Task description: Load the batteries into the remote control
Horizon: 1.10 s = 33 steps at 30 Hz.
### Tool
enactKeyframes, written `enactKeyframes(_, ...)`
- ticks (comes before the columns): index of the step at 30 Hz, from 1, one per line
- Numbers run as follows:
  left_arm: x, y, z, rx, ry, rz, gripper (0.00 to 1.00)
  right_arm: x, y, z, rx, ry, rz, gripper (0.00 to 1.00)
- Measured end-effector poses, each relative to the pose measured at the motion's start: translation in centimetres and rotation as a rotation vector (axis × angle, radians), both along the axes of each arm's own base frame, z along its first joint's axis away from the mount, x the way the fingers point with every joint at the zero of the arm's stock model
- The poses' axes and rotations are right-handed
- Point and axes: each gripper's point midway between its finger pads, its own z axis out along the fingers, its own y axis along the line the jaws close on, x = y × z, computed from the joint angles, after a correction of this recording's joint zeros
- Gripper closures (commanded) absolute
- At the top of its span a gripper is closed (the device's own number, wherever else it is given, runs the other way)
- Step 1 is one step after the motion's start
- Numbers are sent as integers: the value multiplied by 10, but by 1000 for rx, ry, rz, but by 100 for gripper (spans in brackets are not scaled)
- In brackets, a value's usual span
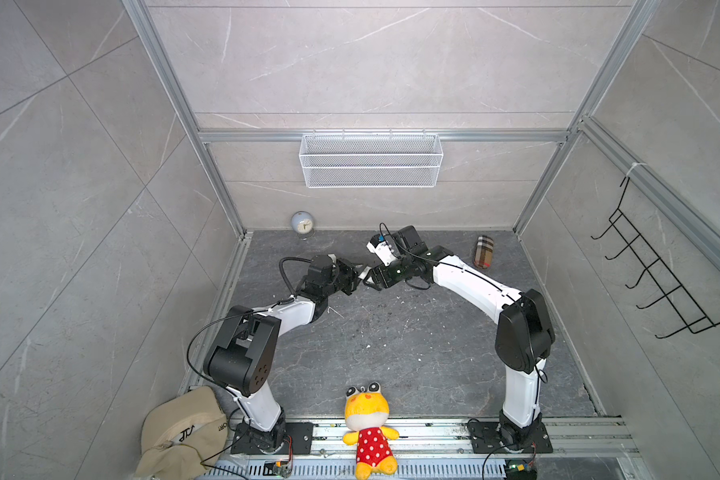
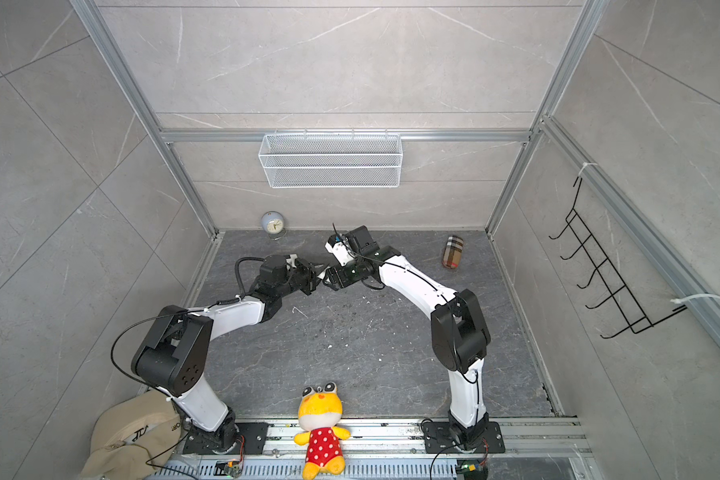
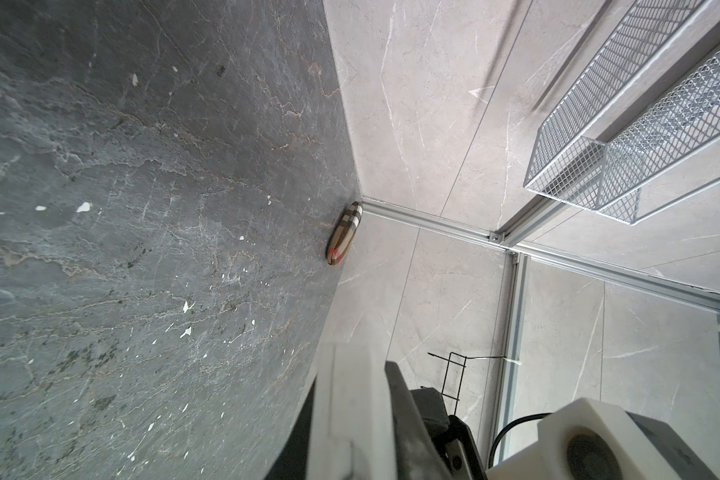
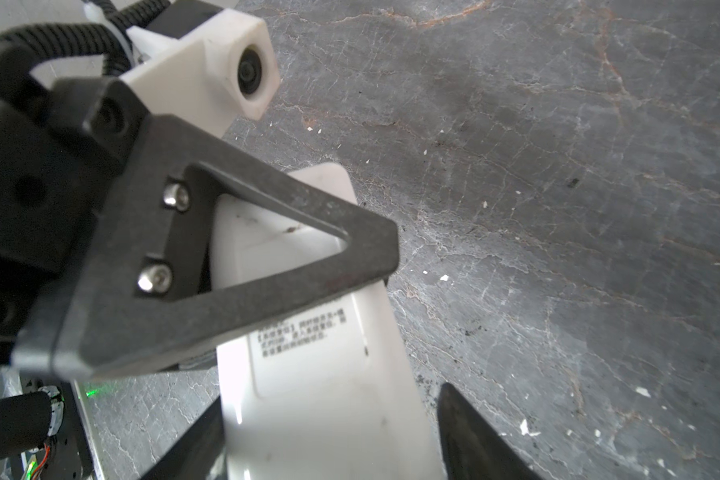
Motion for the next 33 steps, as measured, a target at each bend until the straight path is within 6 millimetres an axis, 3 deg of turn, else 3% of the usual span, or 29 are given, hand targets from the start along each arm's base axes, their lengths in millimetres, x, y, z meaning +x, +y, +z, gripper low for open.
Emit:
enactKeyframes(4,-1,1,0,-6,4,-14,88,-3,3,1,7,-2,23,47)
enactKeyframes(9,-1,1,0,-7,7,-20,82,-4,4,1,10,-4,34,51)
enactKeyframes(16,0,0,3,-4,-4,-11,33,-4,4,0,7,7,6,52)
enactKeyframes(19,0,1,6,-5,-12,-9,19,-2,3,-1,4,13,-14,52)
enactKeyframes(26,2,9,20,-10,-73,28,12,6,-7,-12,47,94,-125,52)
enactKeyframes(33,-1,28,19,65,-174,68,10,32,-49,-15,287,325,-370,50)
